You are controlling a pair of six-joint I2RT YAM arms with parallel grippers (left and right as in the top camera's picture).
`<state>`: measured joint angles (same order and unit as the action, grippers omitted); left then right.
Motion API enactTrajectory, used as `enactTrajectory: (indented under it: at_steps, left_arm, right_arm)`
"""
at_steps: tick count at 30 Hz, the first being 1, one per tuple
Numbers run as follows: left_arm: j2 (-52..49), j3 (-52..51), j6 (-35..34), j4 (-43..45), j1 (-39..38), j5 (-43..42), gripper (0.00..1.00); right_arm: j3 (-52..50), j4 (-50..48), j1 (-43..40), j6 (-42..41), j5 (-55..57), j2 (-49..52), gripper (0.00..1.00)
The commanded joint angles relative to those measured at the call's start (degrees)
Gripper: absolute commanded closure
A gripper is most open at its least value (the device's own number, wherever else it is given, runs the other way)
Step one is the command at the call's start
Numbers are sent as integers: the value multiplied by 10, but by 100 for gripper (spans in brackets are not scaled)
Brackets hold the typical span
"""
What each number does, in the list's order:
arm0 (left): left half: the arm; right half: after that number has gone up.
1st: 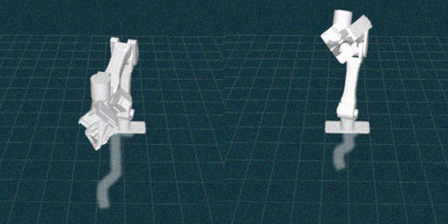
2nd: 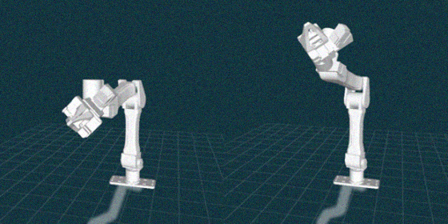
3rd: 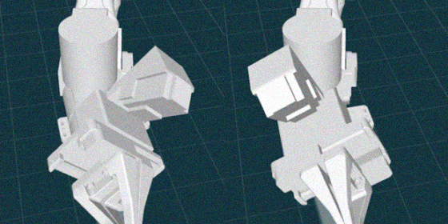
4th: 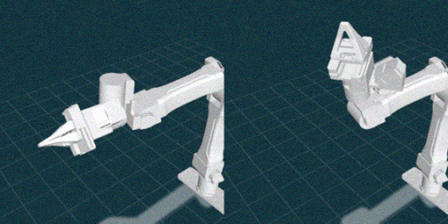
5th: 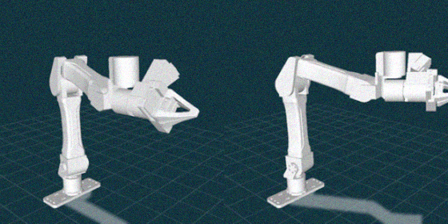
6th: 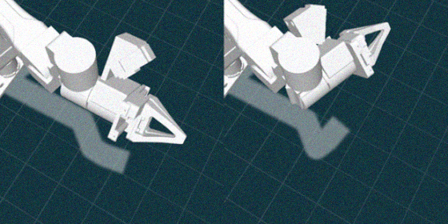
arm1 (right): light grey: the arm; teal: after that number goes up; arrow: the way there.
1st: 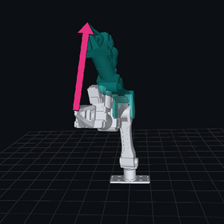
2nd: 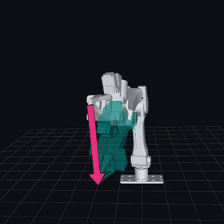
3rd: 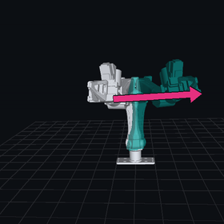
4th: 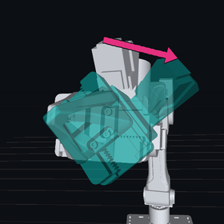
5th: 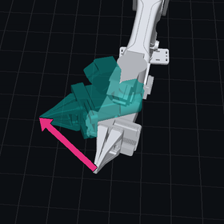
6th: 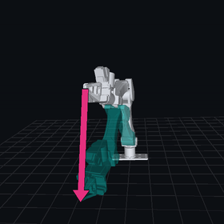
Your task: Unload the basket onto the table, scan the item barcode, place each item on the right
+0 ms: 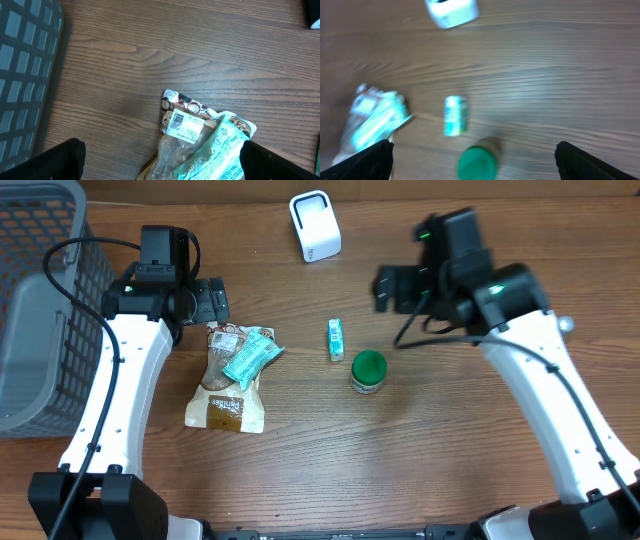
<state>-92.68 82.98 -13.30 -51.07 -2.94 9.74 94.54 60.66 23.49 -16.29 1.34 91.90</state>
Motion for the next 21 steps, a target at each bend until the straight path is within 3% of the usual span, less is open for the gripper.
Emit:
enactTrajectory:
  at_steps: [1, 8, 21]
  left_arm:
    - [4, 4, 7, 1, 3, 8, 1]
    - [4, 4, 7, 1, 3, 8, 1]
    - [4, 4, 7, 1, 3, 8, 0]
  right_arm:
    - [3, -8, 39, -2, -2, 9, 0]
    - [3, -24, 83, -2, -2, 14, 0]
    - [3, -29, 83, -2, -2, 14, 0]
